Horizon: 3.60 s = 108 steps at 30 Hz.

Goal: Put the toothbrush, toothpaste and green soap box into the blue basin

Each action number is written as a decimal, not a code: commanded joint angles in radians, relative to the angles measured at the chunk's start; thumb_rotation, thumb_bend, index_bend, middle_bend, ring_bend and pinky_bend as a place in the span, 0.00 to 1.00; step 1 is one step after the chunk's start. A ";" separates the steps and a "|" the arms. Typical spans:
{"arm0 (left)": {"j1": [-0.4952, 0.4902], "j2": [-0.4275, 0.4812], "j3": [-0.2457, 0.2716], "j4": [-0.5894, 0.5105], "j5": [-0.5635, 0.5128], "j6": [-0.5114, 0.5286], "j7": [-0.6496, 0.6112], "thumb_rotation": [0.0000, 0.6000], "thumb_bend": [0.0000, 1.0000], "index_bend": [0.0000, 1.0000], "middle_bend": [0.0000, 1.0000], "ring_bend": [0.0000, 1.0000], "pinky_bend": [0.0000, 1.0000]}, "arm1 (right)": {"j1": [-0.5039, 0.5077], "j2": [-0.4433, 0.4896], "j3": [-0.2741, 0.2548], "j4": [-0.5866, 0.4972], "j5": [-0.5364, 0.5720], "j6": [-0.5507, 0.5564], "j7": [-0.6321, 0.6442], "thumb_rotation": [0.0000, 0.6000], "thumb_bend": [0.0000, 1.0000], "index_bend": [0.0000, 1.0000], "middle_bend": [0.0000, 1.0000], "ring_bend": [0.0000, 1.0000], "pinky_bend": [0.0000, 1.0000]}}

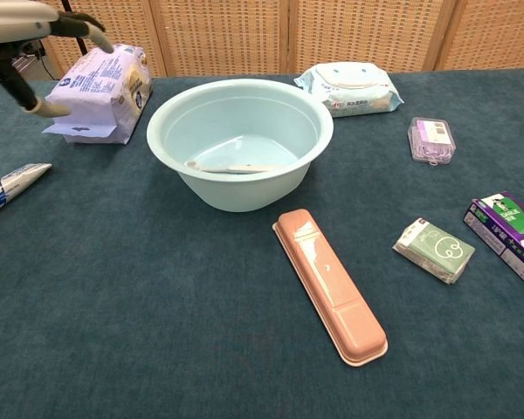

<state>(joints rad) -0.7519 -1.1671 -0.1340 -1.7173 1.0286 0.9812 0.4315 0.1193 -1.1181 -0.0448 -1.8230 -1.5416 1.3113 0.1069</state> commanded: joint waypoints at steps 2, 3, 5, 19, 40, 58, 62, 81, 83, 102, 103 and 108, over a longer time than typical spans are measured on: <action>0.101 0.135 0.090 -0.067 0.055 -0.018 -0.099 1.00 0.28 0.15 0.00 0.00 0.00 | -0.006 -0.010 -0.011 -0.012 -0.018 0.009 -0.039 1.00 0.05 0.05 0.00 0.00 0.08; 0.111 0.145 0.101 -0.064 0.070 -0.020 -0.108 1.00 0.28 0.15 0.00 0.00 0.00 | -0.007 -0.011 -0.012 -0.014 -0.019 0.011 -0.044 1.00 0.05 0.05 0.00 0.00 0.08; 0.129 0.161 0.123 -0.049 0.091 -0.026 -0.120 1.00 0.28 0.15 0.00 0.00 0.00 | -0.009 -0.011 -0.013 -0.018 -0.023 0.016 -0.052 1.00 0.05 0.05 0.00 0.00 0.08; 0.187 0.231 0.179 0.068 0.153 -0.084 -0.206 1.00 0.29 0.15 0.00 0.00 0.00 | -0.011 -0.020 -0.020 -0.025 -0.032 0.018 -0.080 1.00 0.05 0.05 0.00 0.00 0.08; 0.122 0.320 0.272 0.050 -0.005 -0.362 -0.107 1.00 0.31 0.02 0.00 0.00 0.00 | -0.013 -0.022 -0.022 -0.027 -0.038 0.024 -0.078 1.00 0.05 0.05 0.00 0.00 0.08; 0.060 0.220 0.348 0.110 -0.150 -0.408 0.022 1.00 0.31 0.04 0.00 0.00 0.00 | -0.014 -0.018 -0.021 -0.028 -0.040 0.029 -0.070 1.00 0.05 0.05 0.00 0.00 0.08; 0.049 0.196 0.361 0.119 -0.180 -0.398 0.041 1.00 0.31 0.04 0.00 0.00 0.00 | -0.015 -0.018 -0.020 -0.029 -0.037 0.031 -0.070 1.00 0.05 0.05 0.00 0.00 0.08; -0.004 0.098 0.354 0.110 -0.220 -0.337 0.073 1.00 0.32 0.04 0.00 0.00 0.00 | -0.015 -0.016 -0.019 -0.029 -0.041 0.036 -0.061 1.00 0.05 0.05 0.00 0.00 0.08; -0.006 0.094 0.347 0.106 -0.215 -0.329 0.069 1.00 0.32 0.04 0.00 0.00 0.00 | -0.015 -0.017 -0.019 -0.029 -0.042 0.037 -0.061 1.00 0.05 0.05 0.00 0.00 0.08; -0.029 -0.007 0.284 0.074 -0.180 -0.242 0.074 1.00 0.32 0.04 0.00 0.00 0.00 | -0.016 -0.011 -0.017 -0.029 -0.047 0.044 -0.043 1.00 0.05 0.05 0.00 0.00 0.08; -0.026 0.001 0.283 0.061 -0.172 -0.234 0.068 1.00 0.32 0.04 0.00 0.00 0.00 | -0.017 -0.009 -0.016 -0.028 -0.046 0.046 -0.040 1.00 0.05 0.05 0.00 0.00 0.08; 0.007 0.062 0.259 -0.006 -0.103 -0.196 -0.019 1.00 0.32 0.06 0.00 0.00 0.00 | -0.018 -0.006 -0.011 -0.028 -0.045 0.054 -0.029 1.00 0.05 0.05 0.00 0.00 0.08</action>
<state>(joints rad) -0.7651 -1.1374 0.1400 -1.6907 0.8850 0.7601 0.4588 0.1013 -1.1245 -0.0568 -1.8507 -1.5868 1.3645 0.0777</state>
